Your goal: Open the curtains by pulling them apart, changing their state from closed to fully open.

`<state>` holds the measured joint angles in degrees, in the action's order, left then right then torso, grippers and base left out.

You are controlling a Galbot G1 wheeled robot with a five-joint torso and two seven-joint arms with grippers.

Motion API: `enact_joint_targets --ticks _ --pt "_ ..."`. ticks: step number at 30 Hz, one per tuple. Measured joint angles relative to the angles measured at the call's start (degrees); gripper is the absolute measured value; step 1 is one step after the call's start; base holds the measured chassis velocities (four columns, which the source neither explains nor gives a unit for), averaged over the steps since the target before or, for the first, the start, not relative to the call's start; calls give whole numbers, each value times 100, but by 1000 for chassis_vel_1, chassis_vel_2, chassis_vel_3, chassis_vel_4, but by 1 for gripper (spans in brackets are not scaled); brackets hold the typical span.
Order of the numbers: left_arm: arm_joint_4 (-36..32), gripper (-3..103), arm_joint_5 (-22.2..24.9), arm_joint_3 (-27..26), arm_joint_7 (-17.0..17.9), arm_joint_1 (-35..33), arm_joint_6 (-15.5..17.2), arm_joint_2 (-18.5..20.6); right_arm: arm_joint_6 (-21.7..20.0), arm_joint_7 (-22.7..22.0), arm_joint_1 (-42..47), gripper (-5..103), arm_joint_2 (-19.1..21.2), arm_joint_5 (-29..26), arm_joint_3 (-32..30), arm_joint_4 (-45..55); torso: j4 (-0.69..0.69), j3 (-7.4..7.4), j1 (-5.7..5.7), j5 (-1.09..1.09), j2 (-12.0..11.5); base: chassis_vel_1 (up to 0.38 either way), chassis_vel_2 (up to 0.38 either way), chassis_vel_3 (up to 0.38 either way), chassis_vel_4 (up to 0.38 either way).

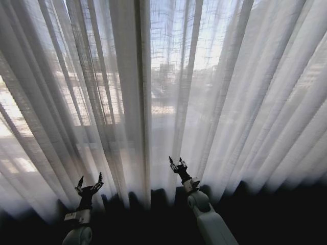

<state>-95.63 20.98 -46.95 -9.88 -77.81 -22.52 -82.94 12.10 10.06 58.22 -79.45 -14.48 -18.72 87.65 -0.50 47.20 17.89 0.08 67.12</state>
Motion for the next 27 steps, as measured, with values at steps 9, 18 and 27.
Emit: enact_joint_targets --ticks 9,18,27 --pt "0 100 0 0 0 0 0 0 14 273 39 8 19 -206 -75 16 0 0 0 0 0 0 0 0 0" --pt "0 100 0 -1 0 0 0 0 -20 315 96 0 63 -225 -86 102 1 0 0 0 0 -11 -50 17 58" --pt "0 100 0 -1 0 0 0 0 -48 355 168 0 105 -253 -119 199 -1 -1 -1 0 1 -94 -229 99 208"
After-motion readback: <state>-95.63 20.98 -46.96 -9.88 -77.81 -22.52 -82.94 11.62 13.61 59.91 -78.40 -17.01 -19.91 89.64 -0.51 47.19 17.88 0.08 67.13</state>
